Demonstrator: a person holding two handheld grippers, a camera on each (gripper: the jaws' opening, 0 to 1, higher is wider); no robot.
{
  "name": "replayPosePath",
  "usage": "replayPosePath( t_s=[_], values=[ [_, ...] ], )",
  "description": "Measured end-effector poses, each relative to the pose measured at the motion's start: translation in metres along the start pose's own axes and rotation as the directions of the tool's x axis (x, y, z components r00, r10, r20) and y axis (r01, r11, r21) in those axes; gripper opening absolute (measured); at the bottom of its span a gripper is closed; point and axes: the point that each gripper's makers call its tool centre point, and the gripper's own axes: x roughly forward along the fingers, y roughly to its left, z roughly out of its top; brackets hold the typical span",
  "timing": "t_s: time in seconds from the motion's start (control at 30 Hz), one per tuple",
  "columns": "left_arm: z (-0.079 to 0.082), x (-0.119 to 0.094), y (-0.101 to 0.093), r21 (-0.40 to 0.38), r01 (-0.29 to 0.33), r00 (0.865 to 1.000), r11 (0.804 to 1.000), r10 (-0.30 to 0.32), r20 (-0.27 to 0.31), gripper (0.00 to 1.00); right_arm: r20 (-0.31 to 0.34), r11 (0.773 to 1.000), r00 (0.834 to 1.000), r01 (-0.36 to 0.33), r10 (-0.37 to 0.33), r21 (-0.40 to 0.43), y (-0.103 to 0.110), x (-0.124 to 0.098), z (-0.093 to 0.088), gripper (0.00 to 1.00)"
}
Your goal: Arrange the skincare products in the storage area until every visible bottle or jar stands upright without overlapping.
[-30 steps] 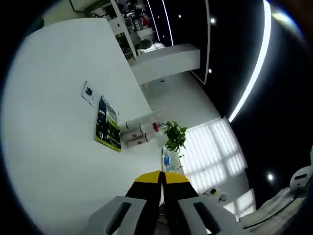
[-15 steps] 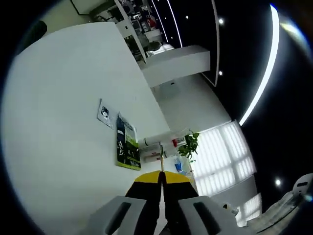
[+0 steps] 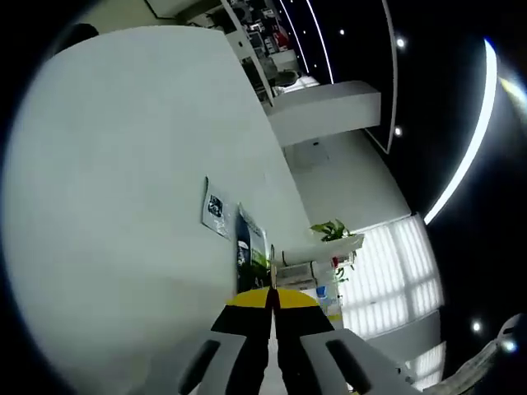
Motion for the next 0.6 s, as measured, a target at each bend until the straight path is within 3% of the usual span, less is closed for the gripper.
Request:
replayPosePath(
  t_s=[0.17, 0.33, 0.6],
  values=[
    [0.01, 0.013, 0.014, 0.012, -0.044, 0.998, 0.999, 0.045, -0.033, 0.01, -0.018, 1.0, 1.0, 0.013, -0.014, -0.007, -0.002, 0.0, -0.004, 0.47],
    [0.009, 0.022, 0.03, 0.024, -0.092, 0.993, 0.995, 0.094, -0.078, 0.01, -0.028, 1.0, 0.999, 0.024, -0.024, -0.006, -0.004, 0.001, -0.006, 0.47],
    [0.007, 0.026, 0.046, 0.013, -0.16, 0.983, 0.987, 0.16, -0.086, 0.01, -0.033, 1.0, 0.999, 0.024, -0.024, -0.007, -0.004, 0.002, -0.006, 0.45]
  ],
)
